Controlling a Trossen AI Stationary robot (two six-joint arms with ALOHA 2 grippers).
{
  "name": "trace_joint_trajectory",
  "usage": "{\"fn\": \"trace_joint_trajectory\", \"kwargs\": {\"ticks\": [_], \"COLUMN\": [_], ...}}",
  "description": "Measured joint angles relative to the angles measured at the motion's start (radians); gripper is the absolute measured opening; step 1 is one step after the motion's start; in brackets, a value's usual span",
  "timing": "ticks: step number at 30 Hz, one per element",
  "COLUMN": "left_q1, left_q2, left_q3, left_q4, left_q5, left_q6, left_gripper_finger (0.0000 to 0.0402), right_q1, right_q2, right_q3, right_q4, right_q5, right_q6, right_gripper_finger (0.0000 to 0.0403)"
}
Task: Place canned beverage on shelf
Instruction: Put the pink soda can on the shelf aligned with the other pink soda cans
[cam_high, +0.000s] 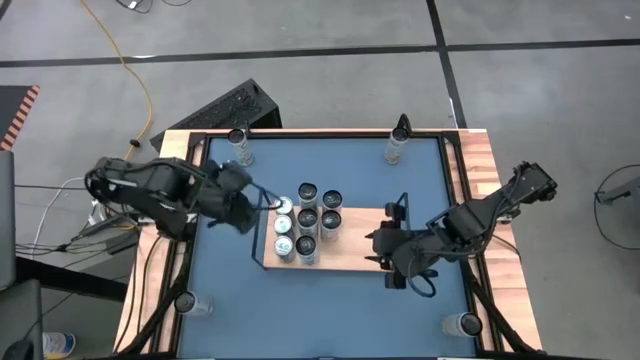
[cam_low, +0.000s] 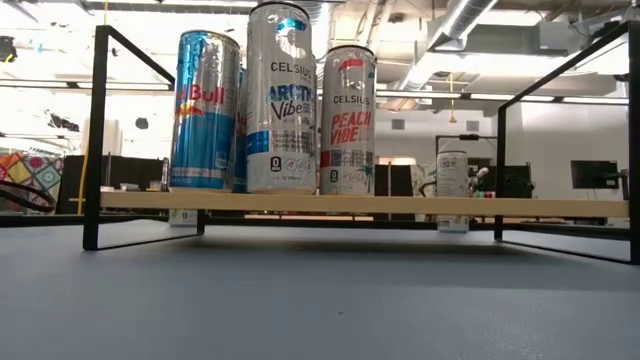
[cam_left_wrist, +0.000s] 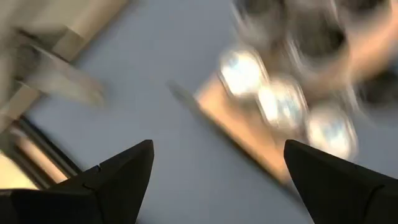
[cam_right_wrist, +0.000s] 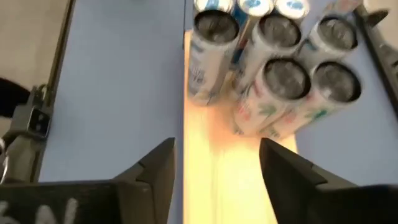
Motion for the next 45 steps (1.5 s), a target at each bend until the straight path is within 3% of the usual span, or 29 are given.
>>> {"fn": "trace_joint_trajectory", "kwargs": {"ticks": [4,12,19,23,36,45], "left_q1": [-0.145,-0.513,-0.649,-0.698,-0.867,-0.931], "left_q2": [-0.029,0.063,0.183,0.221,0.232,0.232], "left_q3": [-0.102,-0.179,-0.177,-0.177,-0.149,-0.150], "left_q4": [0.082,0.141,0.000,0.011,0.001,0.000], "left_q5": [0.186,0.220,0.304,0.390,0.376,0.255], "left_q6": [-0.009,-0.324,-0.641,-0.689,-0.667,-0.653], "left_gripper_finger": [0.0346,0.0346,0.0346,0.0346,0.0346,0.0346], "right_q1": [0.048,0.099,0.091,0.088,0.090,0.068], "right_q2": [0.007,0.006,0.006,0.006,0.026,0.106], "right_q3": [0.000,0.000,0.000,0.000,-0.002,-0.001], "right_q4": [-0.039,-0.029,-0.021,-0.022,-0.030,-0.035], "right_q5": [-0.019,-0.018,-0.017,-0.015,-0.016,-0.032], "right_q6": [0.045,0.063,0.093,0.111,0.117,0.108], "right_gripper_finger": [0.0230,0.0223,0.0222,0.0221,0.0221,0.0221]}}
